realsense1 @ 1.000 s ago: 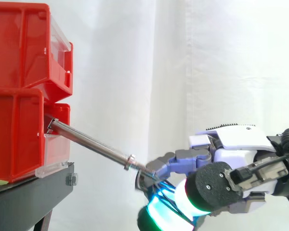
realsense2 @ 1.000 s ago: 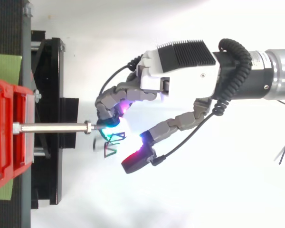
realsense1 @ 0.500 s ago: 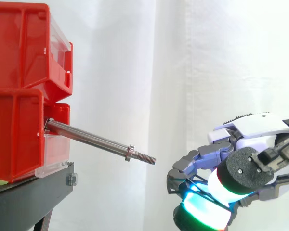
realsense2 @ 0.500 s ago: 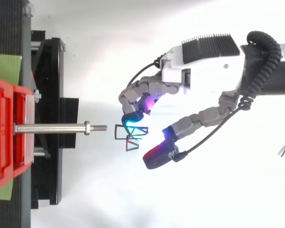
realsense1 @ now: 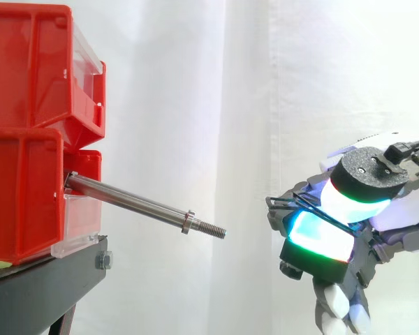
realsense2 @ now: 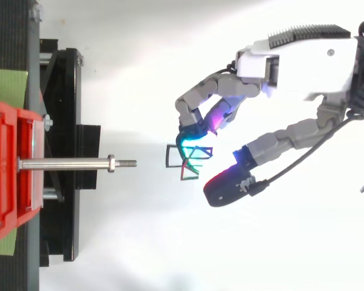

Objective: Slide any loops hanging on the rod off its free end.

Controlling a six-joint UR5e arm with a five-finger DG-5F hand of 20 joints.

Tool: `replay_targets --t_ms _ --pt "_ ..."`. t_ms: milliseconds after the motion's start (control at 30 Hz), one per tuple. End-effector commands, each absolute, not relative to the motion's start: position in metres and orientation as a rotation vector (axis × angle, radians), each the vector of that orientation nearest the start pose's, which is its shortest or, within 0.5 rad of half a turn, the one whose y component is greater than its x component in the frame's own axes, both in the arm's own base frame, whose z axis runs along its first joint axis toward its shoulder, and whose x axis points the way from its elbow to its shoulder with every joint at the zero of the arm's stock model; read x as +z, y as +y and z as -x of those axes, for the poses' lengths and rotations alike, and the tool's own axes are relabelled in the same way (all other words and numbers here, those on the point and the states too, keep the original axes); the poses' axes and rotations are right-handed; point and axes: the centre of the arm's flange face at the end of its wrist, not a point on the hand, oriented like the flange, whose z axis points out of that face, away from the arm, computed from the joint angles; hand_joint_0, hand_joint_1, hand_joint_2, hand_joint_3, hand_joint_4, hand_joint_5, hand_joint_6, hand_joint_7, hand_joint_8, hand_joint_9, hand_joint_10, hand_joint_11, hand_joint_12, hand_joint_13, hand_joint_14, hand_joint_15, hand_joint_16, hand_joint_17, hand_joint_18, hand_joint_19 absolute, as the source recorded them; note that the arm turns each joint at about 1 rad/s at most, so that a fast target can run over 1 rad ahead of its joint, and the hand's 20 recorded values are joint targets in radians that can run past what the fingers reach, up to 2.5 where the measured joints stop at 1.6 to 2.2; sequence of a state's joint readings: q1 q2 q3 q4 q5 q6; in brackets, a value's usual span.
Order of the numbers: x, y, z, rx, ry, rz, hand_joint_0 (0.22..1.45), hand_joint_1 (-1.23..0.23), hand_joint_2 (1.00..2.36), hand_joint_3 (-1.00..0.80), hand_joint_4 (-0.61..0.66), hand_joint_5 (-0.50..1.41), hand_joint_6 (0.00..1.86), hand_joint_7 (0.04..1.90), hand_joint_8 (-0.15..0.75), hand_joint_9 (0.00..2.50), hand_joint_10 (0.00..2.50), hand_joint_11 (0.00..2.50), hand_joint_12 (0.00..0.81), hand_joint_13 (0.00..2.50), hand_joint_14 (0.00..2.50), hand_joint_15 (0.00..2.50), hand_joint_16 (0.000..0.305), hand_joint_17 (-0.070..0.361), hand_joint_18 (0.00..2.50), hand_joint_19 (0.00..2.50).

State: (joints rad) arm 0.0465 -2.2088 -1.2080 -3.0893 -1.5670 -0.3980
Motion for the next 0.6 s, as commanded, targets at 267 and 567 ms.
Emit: replay_targets --t_ms 267,567 --pt "0.2788 -0.0987 -0.7106 0.945 1.533 -1.132 0.62 -0.61 1.01 -0.37 0.17 -0.21 0.84 1.40 0.344 0.91 0.02 0.50 0.390 0.83 0.01 0.26 0.064 0.145 0.81 0.60" --pt "0.2865 -0.1040 -0.7136 0.952 1.511 -1.132 0.73 -0.77 1.03 -0.13 0.06 -0.23 0.88 1.50 0.332 0.92 0.02 0.53 0.383 0.88 0.01 0.26 0.064 0.143 0.85 0.58"
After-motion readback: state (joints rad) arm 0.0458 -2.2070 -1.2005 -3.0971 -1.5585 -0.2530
